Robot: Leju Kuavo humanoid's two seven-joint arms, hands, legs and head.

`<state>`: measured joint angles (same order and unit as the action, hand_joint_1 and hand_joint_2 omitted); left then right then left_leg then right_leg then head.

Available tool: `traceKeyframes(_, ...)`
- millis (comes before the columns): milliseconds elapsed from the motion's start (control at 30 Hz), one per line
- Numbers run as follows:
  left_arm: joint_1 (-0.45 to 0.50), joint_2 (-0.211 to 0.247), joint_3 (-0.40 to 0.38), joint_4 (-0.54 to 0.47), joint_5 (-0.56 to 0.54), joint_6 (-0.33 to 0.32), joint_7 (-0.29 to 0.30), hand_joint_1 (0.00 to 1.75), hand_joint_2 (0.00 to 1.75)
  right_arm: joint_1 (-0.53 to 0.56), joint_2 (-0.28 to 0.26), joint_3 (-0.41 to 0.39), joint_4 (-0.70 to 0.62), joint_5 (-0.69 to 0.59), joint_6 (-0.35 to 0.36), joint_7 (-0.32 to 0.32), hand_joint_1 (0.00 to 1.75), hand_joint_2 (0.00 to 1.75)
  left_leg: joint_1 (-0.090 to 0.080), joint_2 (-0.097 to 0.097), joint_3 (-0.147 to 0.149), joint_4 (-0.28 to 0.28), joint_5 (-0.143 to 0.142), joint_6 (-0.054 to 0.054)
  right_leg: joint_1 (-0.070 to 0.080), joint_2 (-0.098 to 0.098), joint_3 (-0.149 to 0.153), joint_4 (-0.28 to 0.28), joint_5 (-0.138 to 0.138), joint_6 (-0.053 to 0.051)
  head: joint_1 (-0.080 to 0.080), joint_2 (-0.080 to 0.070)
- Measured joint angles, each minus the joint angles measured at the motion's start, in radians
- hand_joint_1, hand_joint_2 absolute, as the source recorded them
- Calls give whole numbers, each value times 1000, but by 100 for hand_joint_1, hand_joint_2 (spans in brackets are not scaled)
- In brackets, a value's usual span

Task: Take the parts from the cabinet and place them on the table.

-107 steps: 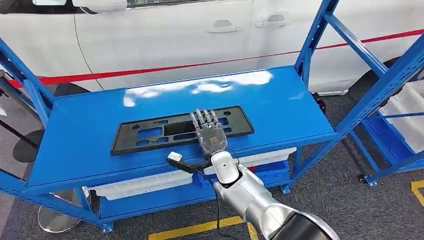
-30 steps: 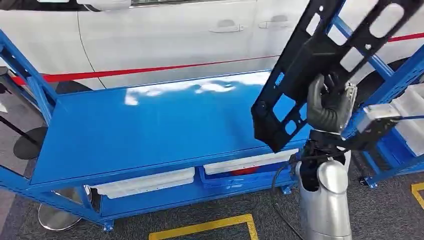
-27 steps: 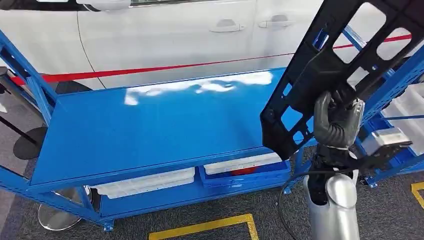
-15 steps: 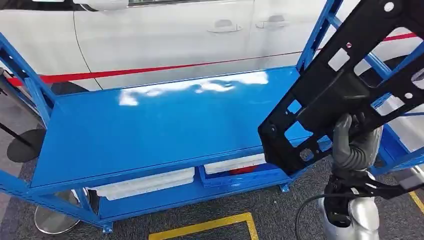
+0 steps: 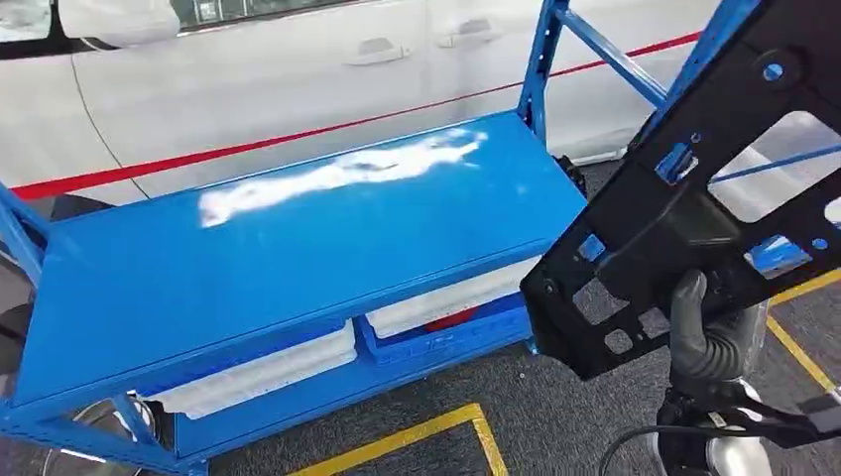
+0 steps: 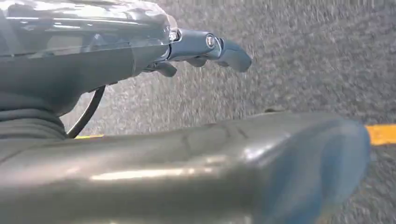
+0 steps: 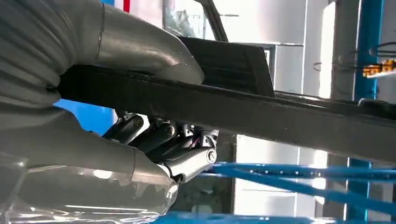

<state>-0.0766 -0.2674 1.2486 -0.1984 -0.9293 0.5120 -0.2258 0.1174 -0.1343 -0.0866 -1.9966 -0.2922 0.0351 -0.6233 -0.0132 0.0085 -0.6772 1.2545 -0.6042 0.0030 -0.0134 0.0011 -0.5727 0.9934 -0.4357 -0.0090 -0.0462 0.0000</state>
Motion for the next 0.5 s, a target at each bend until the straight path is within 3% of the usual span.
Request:
traceKeyframes(33, 0, 0, 3, 0, 2, 2, 0, 0, 0, 5, 0, 2, 0, 1, -1, -3, 175, 175, 5, 0, -7, 50, -20, -5, -2, 10, -13, 2, 9, 3, 0, 0)
traceKeyframes(67, 0, 0, 5, 0, 7, 4, 3, 0, 0, 9, 1, 5, 0, 5, -2, -7, 175, 175, 10, 0, 3, 57, -15, -9, -6, 20, -25, 3, 17, 7, 0, 0)
traceKeyframes(100, 0, 0, 6, 0, 10, 7, 5, 0, 0, 11, 1, 7, 0, 8, -2, -9, 175, 175, 15, 0, 39, 18, 8, -13, -11, 33, -37, 5, 25, 13, 0, 0)
traceKeyframes(167, -1, 0, 11, 0, 11, 13, 6, 0, 0, 11, 2, 12, 0, 10, -5, -14, 175, 175, 25, -16, 155, -154, 71, -21, -20, 57, -57, 11, 39, 27, 0, 0)
traceKeyframes(200, -2, 0, 13, 0, 12, 15, 7, 0, 0, 11, 2, 13, 0, 11, -5, -16, 175, 175, 33, -64, 211, -248, 67, -21, -23, 66, -65, 16, 46, 36, 0, 0)
traceKeyframes(233, -2, 0, 13, 0, 12, 15, 7, 0, 0, 11, 2, 14, -1, 11, -6, -17, 175, 175, 22, -80, 218, -253, 72, -8, -23, 75, -70, 15, 53, 45, 0, 0)
traceKeyframes(267, -1, -1, 14, 0, 12, 16, 8, 0, 0, 11, 2, 17, -1, 11, -7, -17, 175, 175, 26, -78, 209, -250, 79, -2, -23, 81, -70, 15, 62, 53, 0, 0)
traceKeyframes(333, -5, -1, 18, 0, 14, 17, 14, 0, 0, 14, 3, 18, -1, 15, -10, -18, 175, 175, 14, -62, 202, -245, 81, 9, -26, 101, -73, 7, 78, 71, 0, 0)
traceKeyframes(367, -5, -3, 21, 0, 16, 17, 17, 0, 0, 18, 3, 18, -1, 21, -16, -18, 175, 175, 21, -50, 197, -254, 92, 25, -27, 111, -79, 4, 85, 80, 0, 0)
traceKeyframes(400, -8, -4, 22, 0, 18, 21, 21, 0, 0, 26, 3, 18, -1, 23, -22, -21, 175, 175, 22, -31, 189, -254, 102, 37, -29, 76, -88, 23, 58, 73, 0, 0)
traceKeyframes(433, -8, -5, 24, 0, 18, 22, 25, 0, 0, 26, 3, 18, -1, 25, -24, -23, 175, 175, 18, -21, 177, -254, 109, 47, -26, 38, -109, 75, 0, 68, 1, 0)
traceKeyframes(500, -5, -5, 27, 0, 22, 28, 37, 0, 0, 31, 3, 18, -1, 26, -24, -24, 175, 175, 10, 8, 155, -254, 124, 56, -26, 10, -157, 228, -111, 71, 1, 0)
